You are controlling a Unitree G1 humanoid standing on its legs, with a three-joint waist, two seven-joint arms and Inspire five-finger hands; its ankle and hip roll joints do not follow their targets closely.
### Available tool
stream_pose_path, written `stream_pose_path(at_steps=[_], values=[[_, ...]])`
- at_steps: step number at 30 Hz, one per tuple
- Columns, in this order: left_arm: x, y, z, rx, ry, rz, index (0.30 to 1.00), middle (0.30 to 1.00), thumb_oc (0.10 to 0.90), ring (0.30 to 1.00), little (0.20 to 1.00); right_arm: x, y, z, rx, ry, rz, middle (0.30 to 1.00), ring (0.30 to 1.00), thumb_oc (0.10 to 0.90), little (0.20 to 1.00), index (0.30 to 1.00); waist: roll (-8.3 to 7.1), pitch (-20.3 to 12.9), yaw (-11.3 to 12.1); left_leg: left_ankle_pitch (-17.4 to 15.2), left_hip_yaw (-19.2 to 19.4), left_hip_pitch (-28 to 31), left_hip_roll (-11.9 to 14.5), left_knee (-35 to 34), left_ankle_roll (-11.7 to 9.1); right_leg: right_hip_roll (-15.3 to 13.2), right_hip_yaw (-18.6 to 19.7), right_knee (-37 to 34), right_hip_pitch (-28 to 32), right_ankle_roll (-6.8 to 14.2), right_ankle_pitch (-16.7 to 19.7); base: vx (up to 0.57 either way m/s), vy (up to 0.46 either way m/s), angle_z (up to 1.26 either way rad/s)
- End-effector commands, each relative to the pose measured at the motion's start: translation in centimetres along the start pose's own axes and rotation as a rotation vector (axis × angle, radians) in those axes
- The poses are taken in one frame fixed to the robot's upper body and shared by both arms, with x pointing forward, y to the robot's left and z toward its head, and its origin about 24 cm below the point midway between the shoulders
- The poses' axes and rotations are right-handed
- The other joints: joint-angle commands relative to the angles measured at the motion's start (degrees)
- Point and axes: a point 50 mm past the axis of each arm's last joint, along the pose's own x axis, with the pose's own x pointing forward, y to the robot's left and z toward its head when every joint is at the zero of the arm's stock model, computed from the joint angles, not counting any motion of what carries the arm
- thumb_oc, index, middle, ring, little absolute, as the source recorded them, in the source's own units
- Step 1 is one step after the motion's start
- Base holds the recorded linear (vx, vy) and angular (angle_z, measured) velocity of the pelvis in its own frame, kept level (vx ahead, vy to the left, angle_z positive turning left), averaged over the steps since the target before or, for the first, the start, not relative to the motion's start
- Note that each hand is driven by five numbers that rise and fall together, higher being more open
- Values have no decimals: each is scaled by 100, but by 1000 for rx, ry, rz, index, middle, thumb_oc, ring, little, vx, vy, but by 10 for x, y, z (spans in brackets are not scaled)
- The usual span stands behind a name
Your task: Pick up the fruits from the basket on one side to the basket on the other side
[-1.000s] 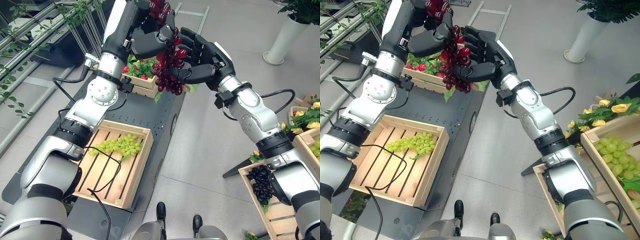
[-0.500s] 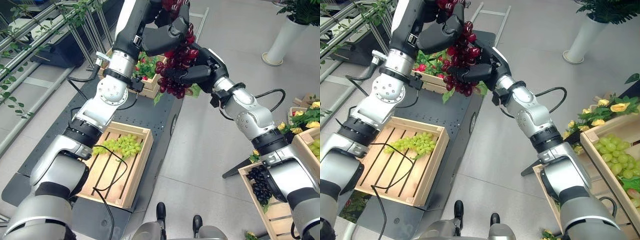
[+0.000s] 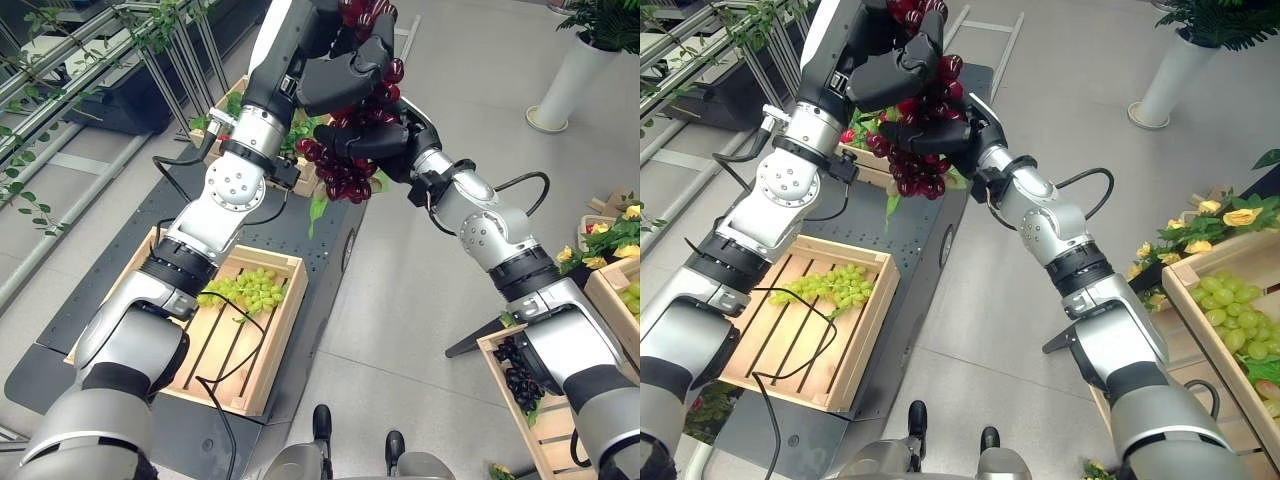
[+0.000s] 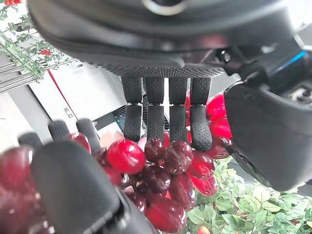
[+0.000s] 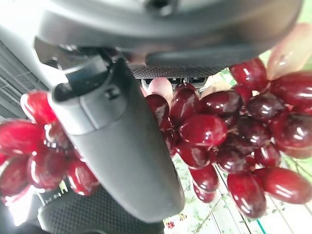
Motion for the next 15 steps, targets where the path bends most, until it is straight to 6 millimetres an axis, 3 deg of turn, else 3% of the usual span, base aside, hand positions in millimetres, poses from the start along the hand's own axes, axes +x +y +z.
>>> stream_pose_path(at_steps=[1,13,15], values=[[19,-6,16,-140,-116,71,300,300,400,300,300,13,18,9,122,-106,94,300,300,400,300,300,-34,-1642,117,-1260,-228,545,-160,6,-285,412,-37,7,-293,-345,24,0,0,0],[17,0,8,-117,-68,133,300,300,400,300,300,9,1,6,110,-116,-4,300,300,400,300,300,-25,-1615,87,-1288,-197,602,-147,6,-281,411,-25,7,-249,-355,17,8,0,0],[13,1,-2,-112,-18,162,514,514,543,514,514,8,-3,6,75,-125,-38,300,300,400,300,300,-20,-1607,69,-1296,-196,614,-147,6,-276,412,-5,7,-245,-352,20,0,0,0]])
